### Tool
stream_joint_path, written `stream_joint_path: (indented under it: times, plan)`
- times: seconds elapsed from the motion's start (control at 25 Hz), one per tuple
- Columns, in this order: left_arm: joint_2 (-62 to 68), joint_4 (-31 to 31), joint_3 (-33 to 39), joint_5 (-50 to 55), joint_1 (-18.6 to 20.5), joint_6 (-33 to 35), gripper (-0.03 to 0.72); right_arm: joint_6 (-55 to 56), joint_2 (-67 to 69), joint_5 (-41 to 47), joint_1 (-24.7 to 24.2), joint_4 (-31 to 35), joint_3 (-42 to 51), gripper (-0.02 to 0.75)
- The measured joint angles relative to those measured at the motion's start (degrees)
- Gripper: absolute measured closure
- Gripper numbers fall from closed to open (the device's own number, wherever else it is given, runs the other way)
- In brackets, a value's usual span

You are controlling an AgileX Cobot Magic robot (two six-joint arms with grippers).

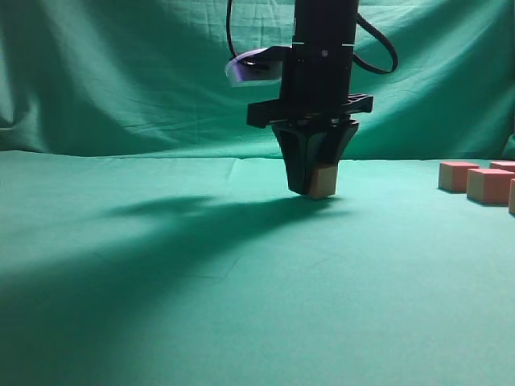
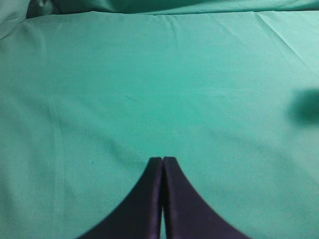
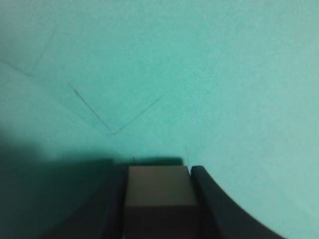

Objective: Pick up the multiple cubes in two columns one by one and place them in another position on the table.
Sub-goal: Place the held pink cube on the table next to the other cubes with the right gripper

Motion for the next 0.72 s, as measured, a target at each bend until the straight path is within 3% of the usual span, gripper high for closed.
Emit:
stream_joint_path:
  times: [0.36, 0.64, 0.72]
  plan:
    - [0.0, 0.0, 0.0, 0.0, 0.0, 0.0, 0.688, 2.11, 0.09, 0.77, 0.0, -0.59, 0.0, 0.461]
    - [0.0, 0.0, 0.0, 0.0, 0.0, 0.0, 0.688, 2.47, 0.59, 0.88, 0.0, -0.48, 0.0, 0.128]
    - [0.0, 0.0, 0.0, 0.0, 0.0, 0.0, 0.688, 2.6, 0.35, 1.23, 0.0, 0.27, 0.0, 0.118]
